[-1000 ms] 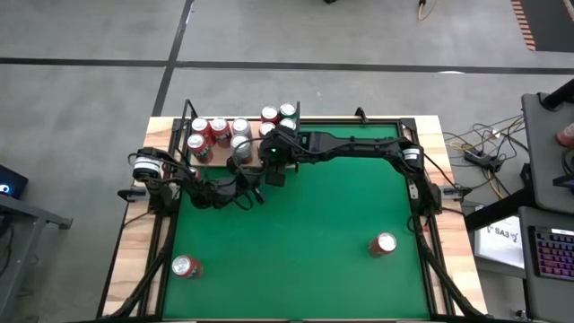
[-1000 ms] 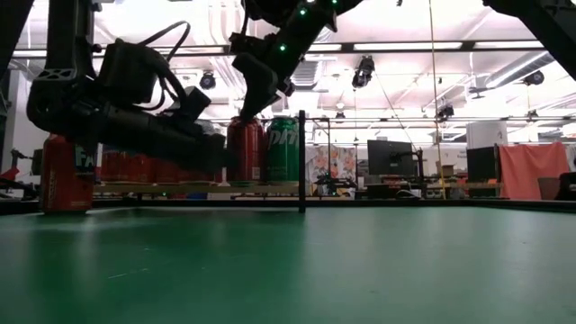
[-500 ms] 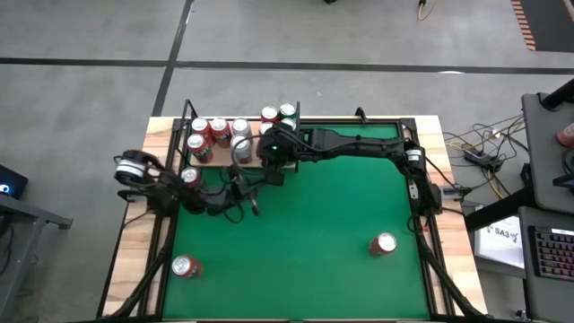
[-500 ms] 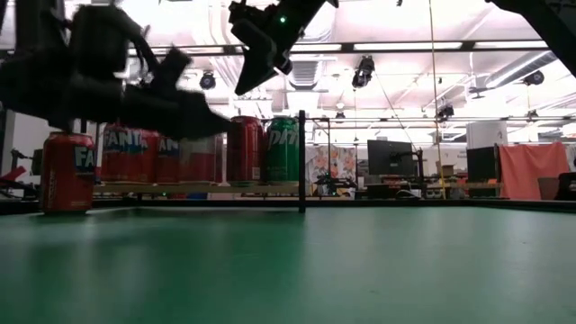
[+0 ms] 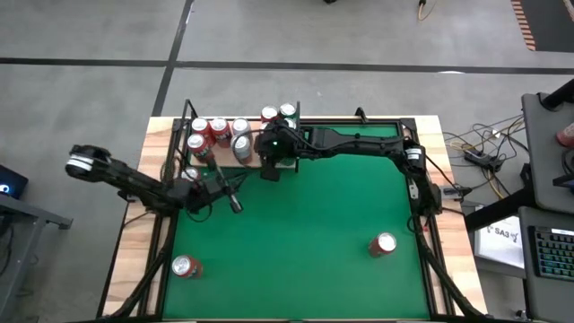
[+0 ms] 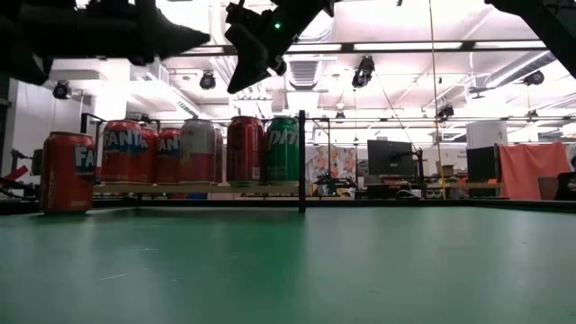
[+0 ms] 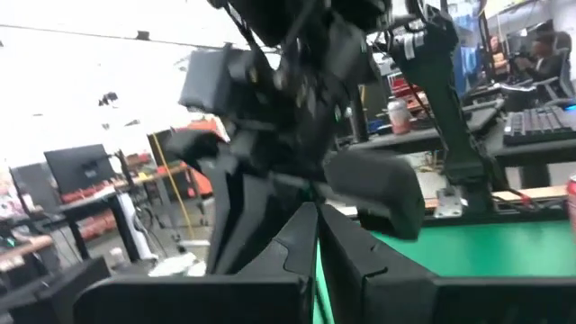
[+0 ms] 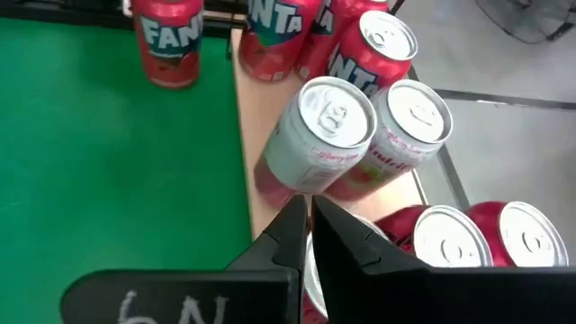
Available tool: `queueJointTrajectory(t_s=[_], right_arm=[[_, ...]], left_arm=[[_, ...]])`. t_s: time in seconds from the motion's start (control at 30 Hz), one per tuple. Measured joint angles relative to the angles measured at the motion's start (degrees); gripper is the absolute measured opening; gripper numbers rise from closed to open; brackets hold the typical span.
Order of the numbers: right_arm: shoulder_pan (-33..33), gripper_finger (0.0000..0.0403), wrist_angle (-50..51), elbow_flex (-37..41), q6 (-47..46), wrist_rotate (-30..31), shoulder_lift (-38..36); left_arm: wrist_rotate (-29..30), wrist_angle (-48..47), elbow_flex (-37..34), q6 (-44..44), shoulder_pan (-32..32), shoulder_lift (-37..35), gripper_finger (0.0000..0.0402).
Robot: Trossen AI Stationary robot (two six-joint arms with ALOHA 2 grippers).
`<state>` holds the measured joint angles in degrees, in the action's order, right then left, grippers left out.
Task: Place canned beverage on shelf
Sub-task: Put the red soda can on the shelf aligned with the other red soda can
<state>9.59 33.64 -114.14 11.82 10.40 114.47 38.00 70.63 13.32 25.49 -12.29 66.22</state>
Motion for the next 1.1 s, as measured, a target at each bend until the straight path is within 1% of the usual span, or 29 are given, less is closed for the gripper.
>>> queueJointTrajectory(t_s=[0.23,0.47,0.73,1.1], right_arm=[[1.2,0.0012,-2.7,1.1,0.5,-0.3,1.0],[1.6,0.0012,-2.7,2.7,-0.1,-0.3,1.1],[1.8,0.0012,-2.8,5.0,-1.2,0.0,1.1],[1.8,0.0012,-2.4,4.9,-1.3,0.1,1.1]], left_arm=[[0.0,-7.3,0.0,3.5,0.0,-11.3,0.0000],[0.1,-11.0,0.0,3.9,0.0,-17.5,0.0000],[0.1,-13.5,0.0,3.9,0.0,-20.3,0.0000],[0.2,-14.4,0.0,3.6,0.0,-20.4,0.0000]])
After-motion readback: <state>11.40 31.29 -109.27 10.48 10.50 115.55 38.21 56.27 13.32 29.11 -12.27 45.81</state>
